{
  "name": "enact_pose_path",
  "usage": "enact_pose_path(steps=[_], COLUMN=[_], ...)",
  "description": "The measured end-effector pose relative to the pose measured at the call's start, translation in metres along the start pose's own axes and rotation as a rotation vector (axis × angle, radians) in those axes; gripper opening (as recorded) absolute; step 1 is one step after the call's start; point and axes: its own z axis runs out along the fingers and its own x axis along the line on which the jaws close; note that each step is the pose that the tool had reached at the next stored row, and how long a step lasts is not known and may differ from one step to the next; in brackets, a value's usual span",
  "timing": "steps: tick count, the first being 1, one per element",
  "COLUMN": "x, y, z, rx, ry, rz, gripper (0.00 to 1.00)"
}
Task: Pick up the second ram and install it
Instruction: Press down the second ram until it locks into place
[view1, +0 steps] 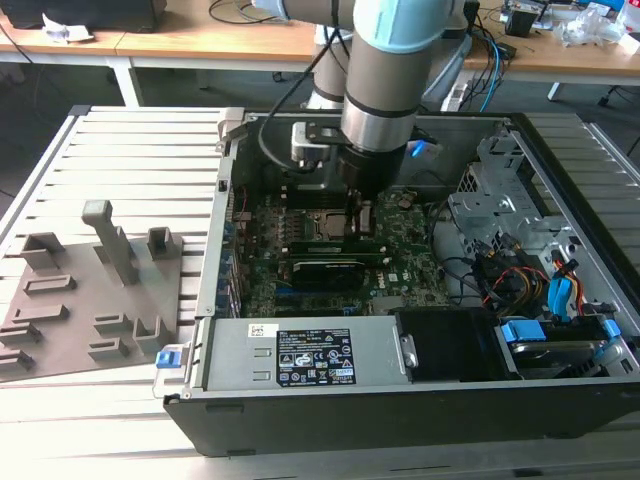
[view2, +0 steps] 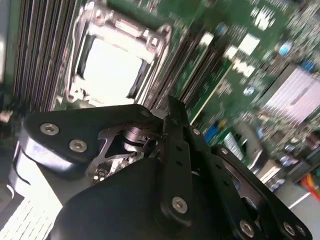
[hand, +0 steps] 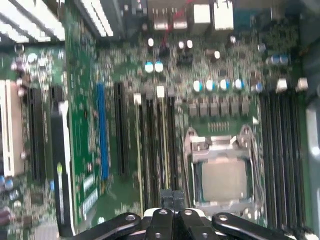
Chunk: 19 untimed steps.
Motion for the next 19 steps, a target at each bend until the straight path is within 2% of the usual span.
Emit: enact_pose_path(steps=[1,4,5,6,8,11,13,14,16,17,19], x=[0.0007,0.0024,0.0028,0.0028,0.0028,0.0027,0.0023,0.0021,0.0008,0.0004,-0.0002], y=[0.0117,0.0366,0.041,0.0417,0.0417,0.0414,0.0379,0.0323,0.0111,0.0046,0.0029], z=[0.0004,0.0018,0.0046,0.0062,0.007,0.0058,0.0046,0.0037,0.0032,0.0024,-0.0145], rx=[0.0017,0.0054,0.0052,0.0052,0.005,0.0054,0.0056,0.0039,-0.0041,-0.0064,-0.0064], ry=[-0.0009,-0.0076,-0.0075,-0.0085,-0.0093,-0.0146,-0.0158,-0.0148,-0.0143,-0.0137,-0.014], rz=[0.0,0.0,0.0,0.0,0.0,0.0,0.0,-0.001,0.0,0.0,0.0], gripper=[0.11,0.11,0.11,0.11,0.11,0.11,0.11,0.11,0.11,0.11,0.11])
